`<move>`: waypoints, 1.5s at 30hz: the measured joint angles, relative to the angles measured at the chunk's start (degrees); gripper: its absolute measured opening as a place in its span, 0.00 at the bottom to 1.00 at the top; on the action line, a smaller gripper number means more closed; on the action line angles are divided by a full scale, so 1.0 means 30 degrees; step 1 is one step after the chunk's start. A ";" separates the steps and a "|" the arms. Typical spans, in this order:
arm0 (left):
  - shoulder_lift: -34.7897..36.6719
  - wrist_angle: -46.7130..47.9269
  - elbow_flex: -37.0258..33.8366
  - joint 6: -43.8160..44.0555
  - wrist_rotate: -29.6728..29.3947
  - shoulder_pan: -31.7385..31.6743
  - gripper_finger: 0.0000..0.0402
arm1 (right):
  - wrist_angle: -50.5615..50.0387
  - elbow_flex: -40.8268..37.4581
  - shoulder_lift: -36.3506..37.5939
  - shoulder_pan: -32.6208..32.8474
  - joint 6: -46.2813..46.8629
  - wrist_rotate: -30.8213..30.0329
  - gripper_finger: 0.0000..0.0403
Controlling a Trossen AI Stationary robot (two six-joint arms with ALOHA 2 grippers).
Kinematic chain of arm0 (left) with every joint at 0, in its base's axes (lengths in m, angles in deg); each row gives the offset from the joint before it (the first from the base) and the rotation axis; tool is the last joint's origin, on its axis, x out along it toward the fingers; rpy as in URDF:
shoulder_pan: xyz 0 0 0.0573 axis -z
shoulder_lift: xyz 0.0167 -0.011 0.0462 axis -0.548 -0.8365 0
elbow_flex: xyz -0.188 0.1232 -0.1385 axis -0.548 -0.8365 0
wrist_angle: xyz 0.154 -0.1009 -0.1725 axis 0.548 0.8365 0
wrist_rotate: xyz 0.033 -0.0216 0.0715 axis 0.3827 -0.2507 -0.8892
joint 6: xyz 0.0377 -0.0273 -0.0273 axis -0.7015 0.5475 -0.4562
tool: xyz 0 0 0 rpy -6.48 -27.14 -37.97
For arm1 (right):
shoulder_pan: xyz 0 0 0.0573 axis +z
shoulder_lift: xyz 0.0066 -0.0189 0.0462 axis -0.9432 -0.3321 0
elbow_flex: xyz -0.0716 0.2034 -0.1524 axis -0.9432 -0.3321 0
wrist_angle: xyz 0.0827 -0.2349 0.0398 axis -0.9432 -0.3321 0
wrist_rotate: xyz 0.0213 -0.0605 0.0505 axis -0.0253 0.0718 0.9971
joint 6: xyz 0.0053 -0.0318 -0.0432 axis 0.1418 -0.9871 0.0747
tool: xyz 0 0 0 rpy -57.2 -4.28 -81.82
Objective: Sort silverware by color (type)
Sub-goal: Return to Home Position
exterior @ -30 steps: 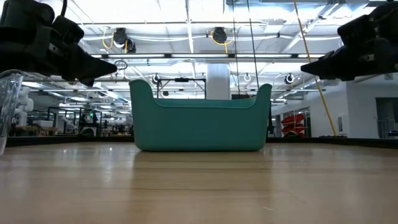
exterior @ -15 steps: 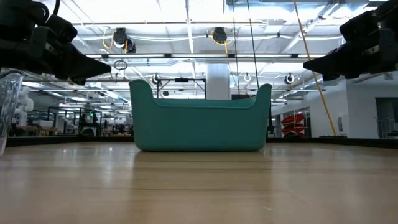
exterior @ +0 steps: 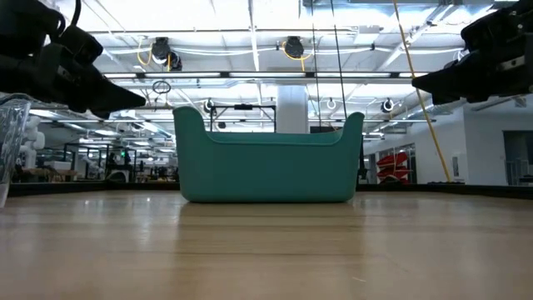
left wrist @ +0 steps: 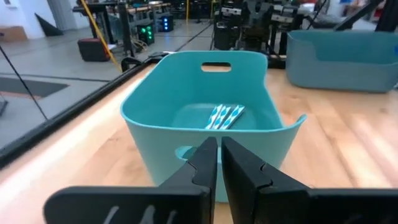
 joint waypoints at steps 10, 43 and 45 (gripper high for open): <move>0.0136 0.0985 0.0007 -0.0019 -0.1596 0.2964 0.08 | -0.0008 -0.0007 0.0000 -0.0007 -0.0528 -0.0044 0.00; 0.6711 0.4073 0.0036 -0.2333 0.2535 0.0467 0.08 | -0.0037 -0.0007 -0.0051 -0.0025 -0.1027 0.0036 0.00; 0.6704 0.4080 0.0029 -0.2414 0.2535 0.0363 0.08 | -0.0030 -0.0007 -0.0050 -0.0024 -0.1031 0.0036 0.00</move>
